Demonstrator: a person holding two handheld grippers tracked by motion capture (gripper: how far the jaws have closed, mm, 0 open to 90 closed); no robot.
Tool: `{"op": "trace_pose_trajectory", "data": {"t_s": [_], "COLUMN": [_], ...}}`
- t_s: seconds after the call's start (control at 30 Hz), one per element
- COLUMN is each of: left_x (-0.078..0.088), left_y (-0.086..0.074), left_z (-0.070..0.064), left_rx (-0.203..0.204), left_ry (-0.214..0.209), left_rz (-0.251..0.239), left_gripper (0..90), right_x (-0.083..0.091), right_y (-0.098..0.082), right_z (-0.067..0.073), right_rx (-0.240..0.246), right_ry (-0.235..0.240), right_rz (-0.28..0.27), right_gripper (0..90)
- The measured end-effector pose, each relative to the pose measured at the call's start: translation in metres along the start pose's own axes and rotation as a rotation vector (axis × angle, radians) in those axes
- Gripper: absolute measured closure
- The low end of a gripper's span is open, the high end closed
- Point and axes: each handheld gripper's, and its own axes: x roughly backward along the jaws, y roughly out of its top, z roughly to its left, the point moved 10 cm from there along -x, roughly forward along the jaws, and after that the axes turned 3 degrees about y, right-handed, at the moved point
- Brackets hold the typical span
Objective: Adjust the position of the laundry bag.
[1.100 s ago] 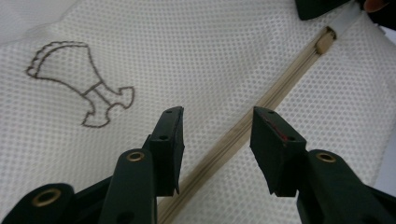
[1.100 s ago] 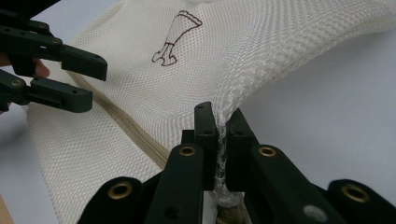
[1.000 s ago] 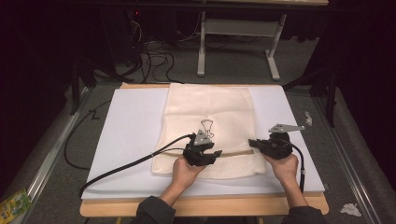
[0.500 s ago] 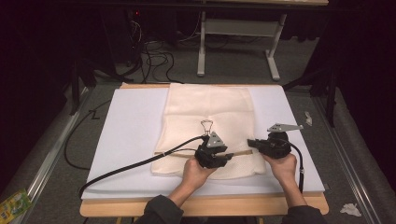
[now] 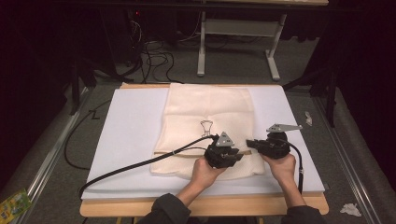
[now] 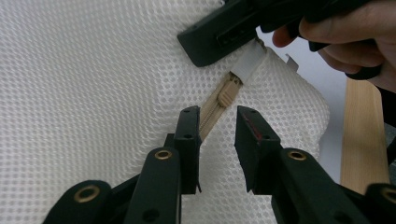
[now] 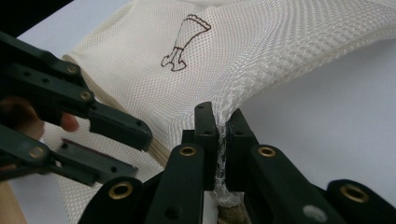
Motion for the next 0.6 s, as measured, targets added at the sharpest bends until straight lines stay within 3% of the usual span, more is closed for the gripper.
{"op": "trace_pose_trajectory", "data": {"t_s": [0.6], "left_x": [-0.015], "left_y": [0.002], "left_z": [-0.006], "left_rx": [0.009], "left_ry": [-0.015], "left_rz": [-0.015], "left_gripper": [69.8], "right_x": [-0.005], "right_y": [-0.001], "right_z": [0.004], "right_rx": [0.005], "right_ry": [0.003], "right_rz": [0.001], "right_gripper": [88.2]}}
